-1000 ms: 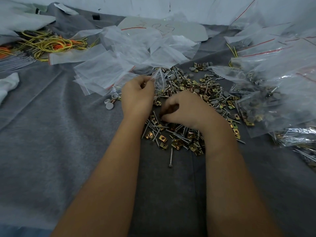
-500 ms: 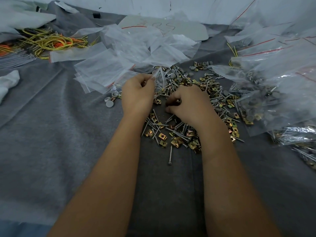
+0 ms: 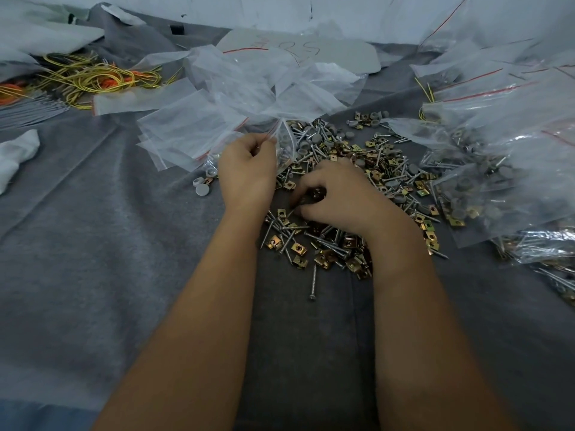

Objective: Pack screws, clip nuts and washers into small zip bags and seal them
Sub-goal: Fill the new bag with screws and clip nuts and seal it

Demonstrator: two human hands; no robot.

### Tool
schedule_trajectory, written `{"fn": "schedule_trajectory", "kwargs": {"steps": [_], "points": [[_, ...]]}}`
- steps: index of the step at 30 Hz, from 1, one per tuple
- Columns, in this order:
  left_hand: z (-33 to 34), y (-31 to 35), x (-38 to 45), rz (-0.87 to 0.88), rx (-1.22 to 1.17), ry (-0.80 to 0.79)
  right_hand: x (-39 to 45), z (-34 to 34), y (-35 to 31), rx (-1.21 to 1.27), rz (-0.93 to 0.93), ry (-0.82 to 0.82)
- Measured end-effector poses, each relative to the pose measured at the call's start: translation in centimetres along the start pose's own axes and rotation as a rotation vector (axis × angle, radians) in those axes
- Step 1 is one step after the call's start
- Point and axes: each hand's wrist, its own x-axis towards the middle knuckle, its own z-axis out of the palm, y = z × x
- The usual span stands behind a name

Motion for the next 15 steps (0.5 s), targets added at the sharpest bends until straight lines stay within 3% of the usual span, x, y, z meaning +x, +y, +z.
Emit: {"fn": "schedule_trajectory", "kwargs": {"steps": [4, 9, 15], "points": [[0.0, 0.0, 0.0, 0.001, -0.004, -0.006, 0.2, 0.0, 0.1, -0.100, 0.036, 0.063], [0.0, 0.1, 0.0, 0.004, 0.021, 0.000, 0.3, 0.7, -1.0, 0.024, -0.091, -0.018], [0.0, 0.1, 0.1, 0.007, 0.026, -0.005, 0.3, 0.8, -0.7, 0.038, -0.058, -0.010]]}}
